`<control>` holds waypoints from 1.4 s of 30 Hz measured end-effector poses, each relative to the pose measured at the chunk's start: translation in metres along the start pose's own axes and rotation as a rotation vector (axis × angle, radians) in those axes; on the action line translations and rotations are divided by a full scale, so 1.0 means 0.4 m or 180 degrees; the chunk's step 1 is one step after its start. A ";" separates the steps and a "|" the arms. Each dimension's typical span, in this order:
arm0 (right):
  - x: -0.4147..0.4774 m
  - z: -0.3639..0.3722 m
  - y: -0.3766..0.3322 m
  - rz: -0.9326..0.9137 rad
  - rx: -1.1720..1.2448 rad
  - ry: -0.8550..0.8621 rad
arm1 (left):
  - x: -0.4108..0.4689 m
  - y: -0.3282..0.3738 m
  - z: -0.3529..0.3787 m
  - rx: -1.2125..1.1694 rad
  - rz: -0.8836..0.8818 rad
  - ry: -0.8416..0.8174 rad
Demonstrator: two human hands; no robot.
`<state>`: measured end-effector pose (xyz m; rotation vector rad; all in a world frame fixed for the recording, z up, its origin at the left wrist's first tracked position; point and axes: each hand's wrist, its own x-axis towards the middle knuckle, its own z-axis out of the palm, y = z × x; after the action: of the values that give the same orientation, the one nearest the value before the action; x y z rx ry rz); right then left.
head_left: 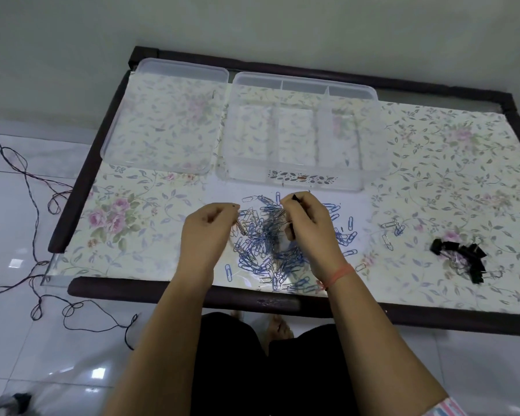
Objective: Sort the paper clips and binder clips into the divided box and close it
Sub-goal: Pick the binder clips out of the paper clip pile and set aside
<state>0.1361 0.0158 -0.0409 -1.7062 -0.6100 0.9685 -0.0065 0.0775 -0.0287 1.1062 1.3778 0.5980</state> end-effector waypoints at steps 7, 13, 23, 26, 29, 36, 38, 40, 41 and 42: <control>-0.012 -0.024 -0.010 0.0239 0.0208 -0.0170 | -0.002 0.013 0.021 -0.1370 -0.0873 -0.0720; -0.006 -0.023 -0.022 0.0881 0.0596 -0.0186 | 0.008 0.014 0.030 -0.1892 -0.1200 -0.1091; 0.003 0.142 -0.045 0.1612 0.1597 -0.0741 | 0.020 0.032 -0.069 -0.3659 -0.1244 0.0327; 0.002 0.245 -0.070 0.1802 0.1855 -0.0927 | 0.045 0.015 -0.147 -0.3762 -0.0730 0.0816; 0.009 0.347 -0.094 0.1792 0.1752 -0.0916 | 0.063 -0.016 -0.207 -0.3629 -0.0546 0.1263; -0.015 0.467 -0.109 0.1251 0.0367 -0.1166 | 0.077 -0.047 -0.211 -0.2326 -0.0391 0.1826; -0.022 0.466 -0.114 0.1172 0.0230 -0.1216 | 0.077 -0.043 -0.208 -0.2076 -0.0384 0.1877; -0.021 0.451 -0.110 0.1126 0.0025 -0.1251 | 0.076 -0.038 -0.207 -0.1988 -0.0373 0.1869; -0.020 0.441 -0.109 0.1051 -0.0075 -0.1315 | 0.074 -0.035 -0.206 -0.1916 -0.0367 0.1867; -0.018 0.435 -0.103 0.0951 -0.0164 -0.1405 | 0.072 -0.031 -0.204 -0.1848 -0.0371 0.1868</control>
<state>-0.0110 0.1162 -0.0240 -1.6663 -0.6766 1.5783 -0.0827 0.1189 -0.0402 0.3843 1.5949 1.2080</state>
